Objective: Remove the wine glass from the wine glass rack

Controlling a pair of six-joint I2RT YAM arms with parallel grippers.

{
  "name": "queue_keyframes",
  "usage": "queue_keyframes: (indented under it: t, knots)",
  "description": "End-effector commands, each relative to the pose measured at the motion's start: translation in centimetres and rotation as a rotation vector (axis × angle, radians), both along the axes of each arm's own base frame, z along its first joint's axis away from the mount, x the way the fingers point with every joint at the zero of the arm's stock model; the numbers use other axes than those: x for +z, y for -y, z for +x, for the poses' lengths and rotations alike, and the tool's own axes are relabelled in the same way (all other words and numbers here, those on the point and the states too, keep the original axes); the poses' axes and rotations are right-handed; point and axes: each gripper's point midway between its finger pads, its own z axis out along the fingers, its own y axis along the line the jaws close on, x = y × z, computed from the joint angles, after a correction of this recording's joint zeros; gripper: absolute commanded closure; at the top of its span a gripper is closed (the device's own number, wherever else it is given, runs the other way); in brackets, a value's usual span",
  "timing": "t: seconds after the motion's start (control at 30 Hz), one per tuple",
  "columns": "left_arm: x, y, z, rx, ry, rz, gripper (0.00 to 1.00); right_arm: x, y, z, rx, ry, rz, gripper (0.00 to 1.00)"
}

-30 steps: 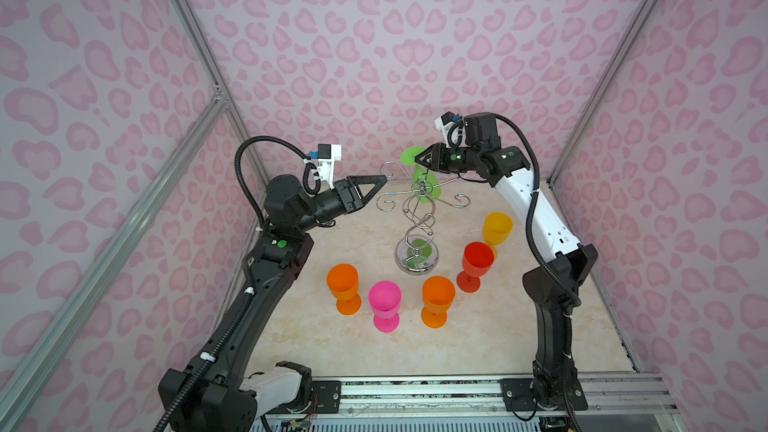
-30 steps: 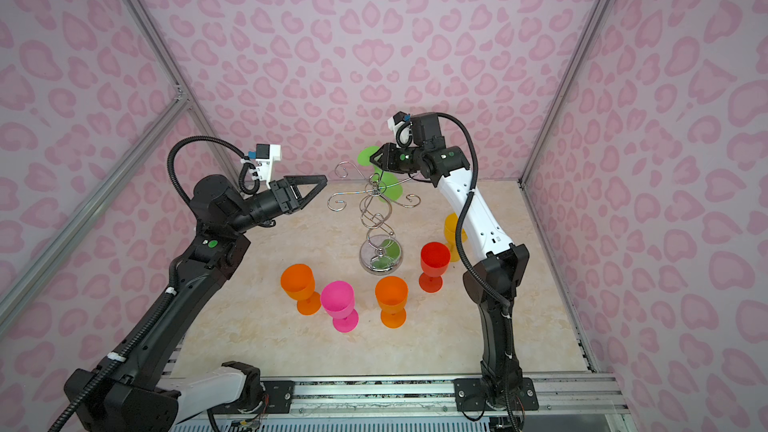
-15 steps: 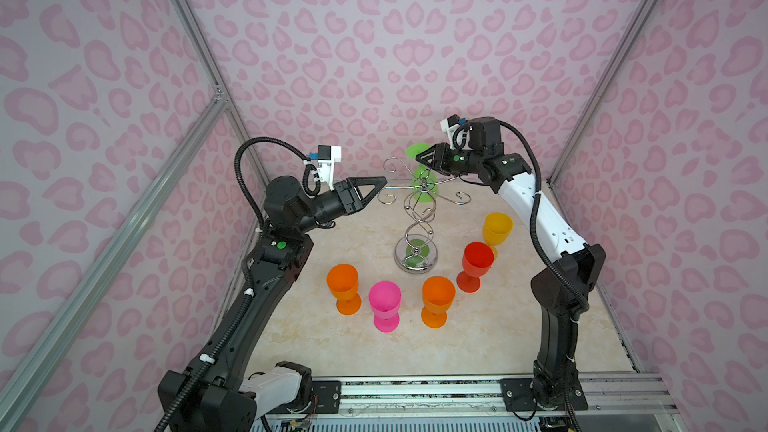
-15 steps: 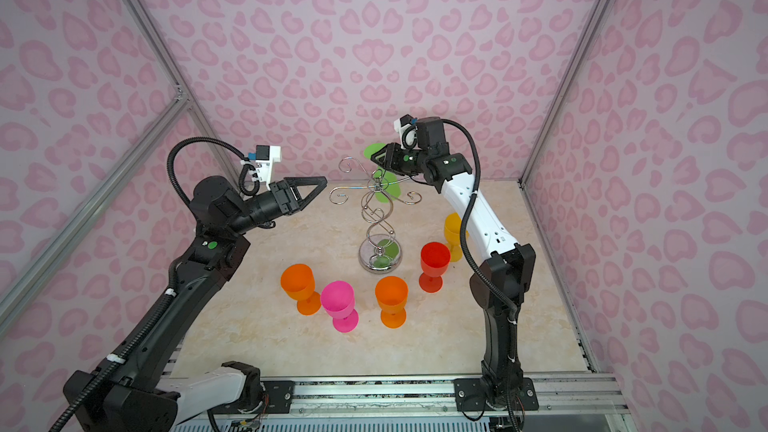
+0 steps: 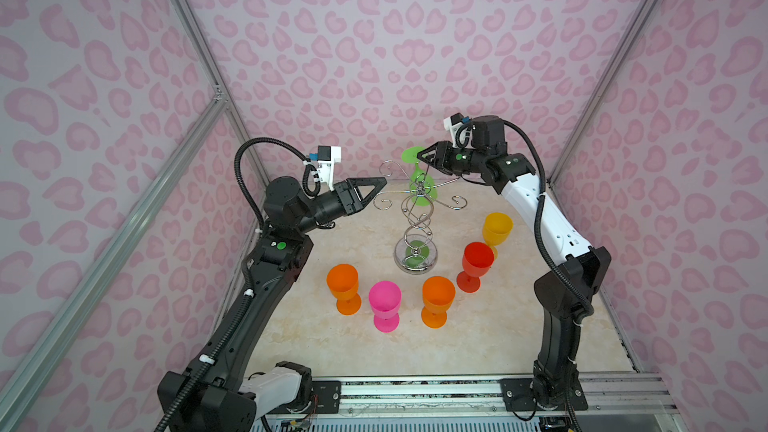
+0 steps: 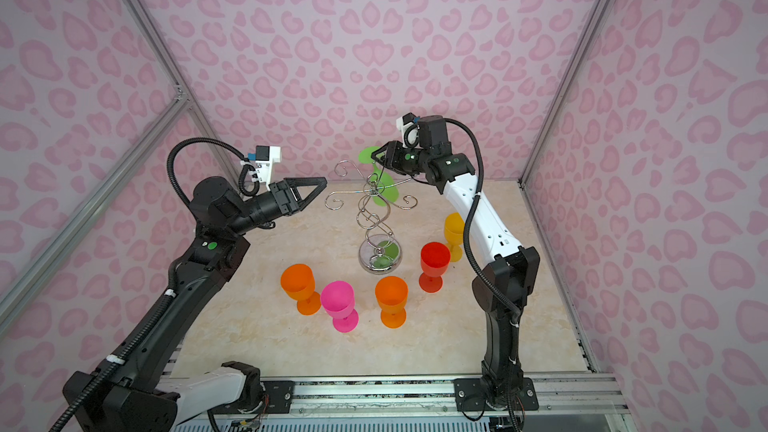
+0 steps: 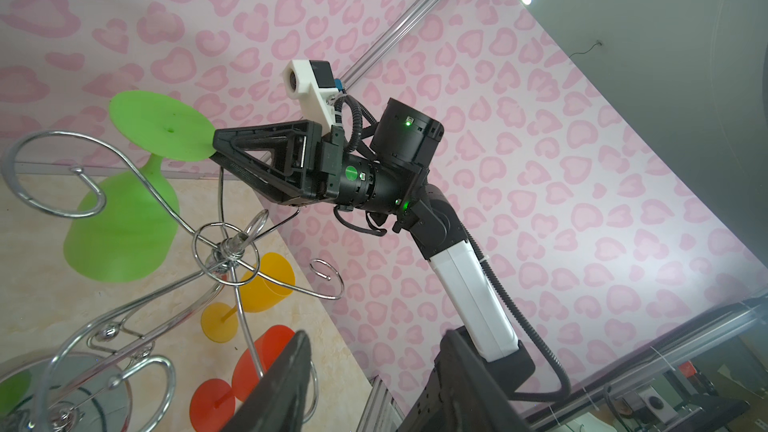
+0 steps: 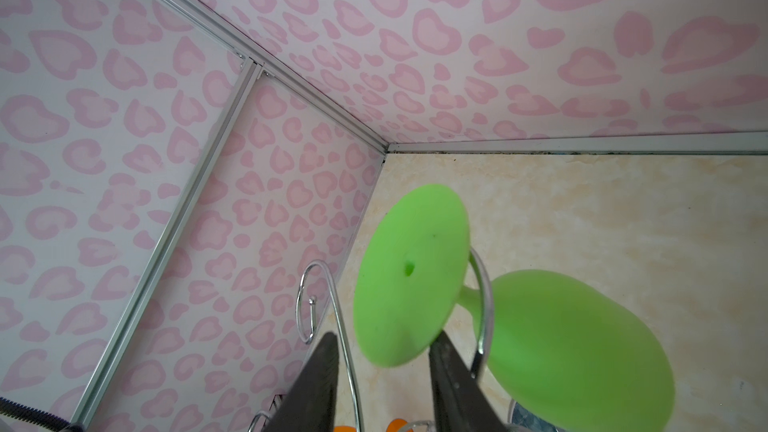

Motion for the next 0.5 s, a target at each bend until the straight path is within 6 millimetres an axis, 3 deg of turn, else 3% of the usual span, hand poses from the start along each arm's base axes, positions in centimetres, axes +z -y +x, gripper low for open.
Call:
queue_keyframes:
  t: [0.0, 0.47]
  knots:
    - [0.6, 0.0, -0.4, -0.004, 0.04, 0.0, 0.47, -0.4, 0.3, 0.2, -0.014, -0.004, -0.017, 0.61]
    - [0.8, -0.1, -0.7, -0.006, 0.05, 0.001, 0.47, -0.5, 0.6, 1.3, -0.022, 0.002, -0.047, 0.59]
